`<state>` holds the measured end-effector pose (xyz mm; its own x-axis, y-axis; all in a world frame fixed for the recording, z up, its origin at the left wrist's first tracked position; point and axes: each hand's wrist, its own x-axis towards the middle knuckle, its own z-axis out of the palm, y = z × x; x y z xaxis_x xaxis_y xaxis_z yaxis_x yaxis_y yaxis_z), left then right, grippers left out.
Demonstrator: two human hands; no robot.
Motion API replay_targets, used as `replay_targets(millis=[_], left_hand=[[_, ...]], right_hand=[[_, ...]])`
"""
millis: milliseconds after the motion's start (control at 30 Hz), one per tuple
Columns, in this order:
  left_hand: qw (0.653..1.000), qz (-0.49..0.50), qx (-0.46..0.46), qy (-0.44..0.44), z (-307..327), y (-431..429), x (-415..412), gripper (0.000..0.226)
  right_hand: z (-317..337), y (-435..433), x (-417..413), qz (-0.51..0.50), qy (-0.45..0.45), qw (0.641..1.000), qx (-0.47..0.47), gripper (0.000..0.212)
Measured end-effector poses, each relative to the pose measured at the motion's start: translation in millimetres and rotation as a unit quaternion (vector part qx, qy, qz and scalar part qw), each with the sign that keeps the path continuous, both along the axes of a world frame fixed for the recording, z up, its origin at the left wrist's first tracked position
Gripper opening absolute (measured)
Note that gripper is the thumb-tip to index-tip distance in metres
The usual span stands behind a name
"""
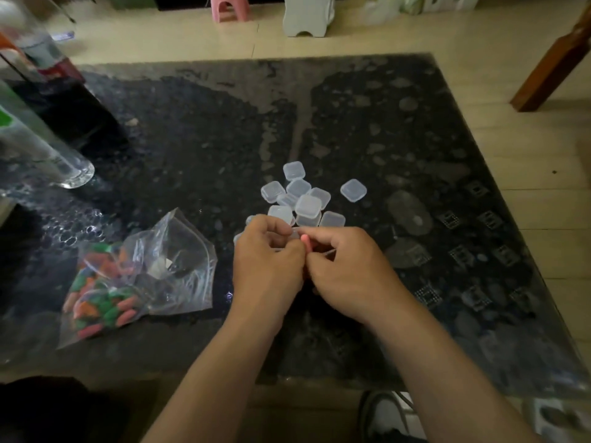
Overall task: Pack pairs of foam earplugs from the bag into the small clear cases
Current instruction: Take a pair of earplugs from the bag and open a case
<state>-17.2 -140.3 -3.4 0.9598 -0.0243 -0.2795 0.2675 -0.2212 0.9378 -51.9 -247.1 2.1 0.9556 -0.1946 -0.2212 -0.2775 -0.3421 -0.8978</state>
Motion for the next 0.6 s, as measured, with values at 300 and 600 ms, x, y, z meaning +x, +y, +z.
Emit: replay_targets(millis=[300,600], left_hand=[[0.998,-0.061,-0.02,-0.005,8,13,3,0.02],[0.982,-0.048,-0.166,0.072,20,28,10,0.009]], right_hand=[[1,-4,4,0.018,0.023,1.0,0.004,0.027],[-2,4,14,-0.016,-0.006,0.997,0.074,0.036]])
